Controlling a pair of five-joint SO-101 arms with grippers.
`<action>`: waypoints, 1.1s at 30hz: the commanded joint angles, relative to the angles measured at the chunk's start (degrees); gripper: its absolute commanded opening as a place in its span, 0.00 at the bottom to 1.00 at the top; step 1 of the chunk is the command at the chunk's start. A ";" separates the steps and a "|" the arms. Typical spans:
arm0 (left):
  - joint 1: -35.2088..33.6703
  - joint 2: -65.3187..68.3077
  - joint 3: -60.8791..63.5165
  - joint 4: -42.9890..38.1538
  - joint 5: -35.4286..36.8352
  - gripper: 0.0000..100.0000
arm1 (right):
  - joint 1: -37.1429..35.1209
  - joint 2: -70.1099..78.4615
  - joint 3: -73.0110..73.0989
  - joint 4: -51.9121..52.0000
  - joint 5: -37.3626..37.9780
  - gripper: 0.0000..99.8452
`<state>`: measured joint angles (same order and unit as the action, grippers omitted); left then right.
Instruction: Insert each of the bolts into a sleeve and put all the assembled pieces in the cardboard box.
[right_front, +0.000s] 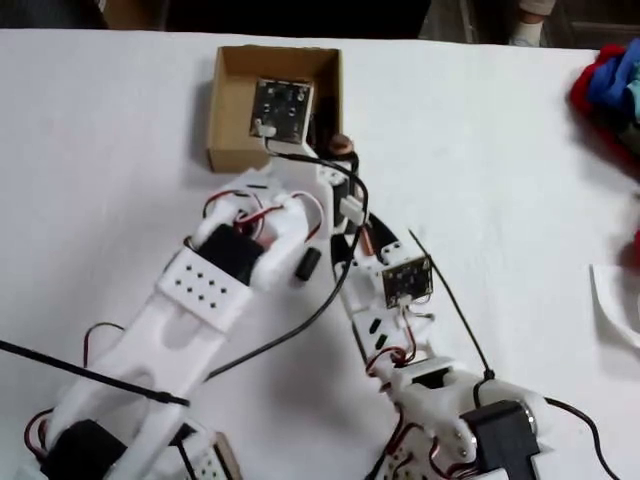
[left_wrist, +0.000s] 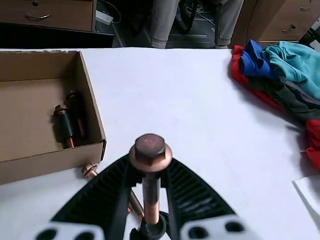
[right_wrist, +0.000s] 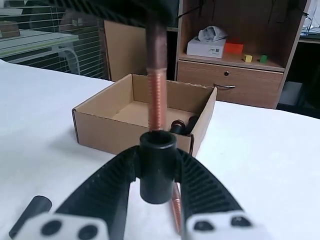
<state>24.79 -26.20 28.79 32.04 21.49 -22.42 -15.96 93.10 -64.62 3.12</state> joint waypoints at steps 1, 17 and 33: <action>0.00 -1.93 -3.91 -0.09 0.70 0.02 | 0.22 -2.42 -2.11 0.04 0.44 0.02; 0.00 -2.11 2.33 -2.55 0.53 0.02 | 0.22 -2.42 -2.11 0.04 0.44 0.02; 0.00 -1.76 3.12 -2.29 0.53 0.02 | 0.22 -2.42 -2.11 0.04 0.44 0.02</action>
<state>24.97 -26.20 31.87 30.99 22.20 -22.51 -15.96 93.10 -64.62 3.12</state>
